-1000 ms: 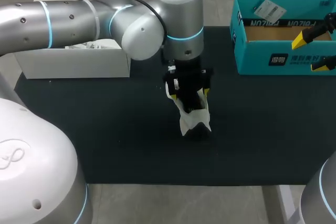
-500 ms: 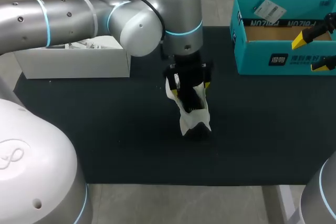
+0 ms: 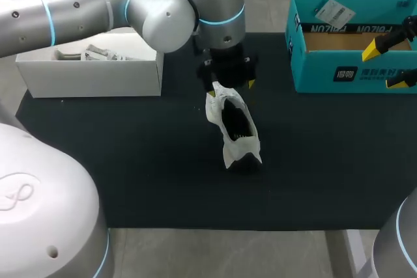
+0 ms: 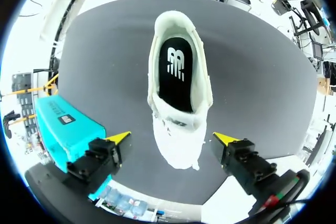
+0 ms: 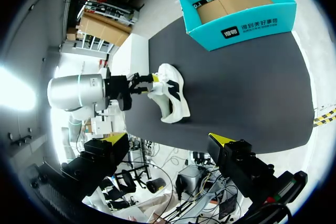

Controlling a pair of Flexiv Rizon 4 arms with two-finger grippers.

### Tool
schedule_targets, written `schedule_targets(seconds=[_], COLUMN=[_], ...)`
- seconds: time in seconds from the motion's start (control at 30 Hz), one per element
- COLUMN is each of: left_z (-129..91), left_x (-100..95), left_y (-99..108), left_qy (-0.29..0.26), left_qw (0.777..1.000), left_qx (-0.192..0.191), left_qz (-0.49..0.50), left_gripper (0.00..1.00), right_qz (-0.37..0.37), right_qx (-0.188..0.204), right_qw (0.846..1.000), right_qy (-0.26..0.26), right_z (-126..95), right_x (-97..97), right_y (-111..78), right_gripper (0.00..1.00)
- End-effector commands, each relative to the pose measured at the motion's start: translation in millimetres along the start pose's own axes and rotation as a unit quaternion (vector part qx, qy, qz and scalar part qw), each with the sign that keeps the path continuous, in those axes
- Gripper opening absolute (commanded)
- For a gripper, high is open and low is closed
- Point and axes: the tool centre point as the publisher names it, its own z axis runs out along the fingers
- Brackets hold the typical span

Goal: Take the shoe out of the shoebox, open the shoe tongue, remove and reinsert the insole, then place the shoe into the shoebox

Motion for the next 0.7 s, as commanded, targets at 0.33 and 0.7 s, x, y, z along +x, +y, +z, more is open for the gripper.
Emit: schedule_targets(seconds=[0.33, 0.7], left_z=[4, 20], left_x=[-4.1, 19.7], left_y=[30, 13], left_qy=[0.007, 0.035], left_qw=[1.000, 0.997], left_qx=[0.006, 0.041], left_qz=[-0.021, -0.053], left_gripper=[0.00, 0.00], right_qz=[0.001, 0.001], right_qx=[0.000, 0.000], right_qw=[1.000, 1.000], right_qy=[-0.001, -0.001], right_z=[1, 1], right_x=[0.0, 0.0], right_y=[-0.2, -0.2], right_gripper=[1.00, 1.00])
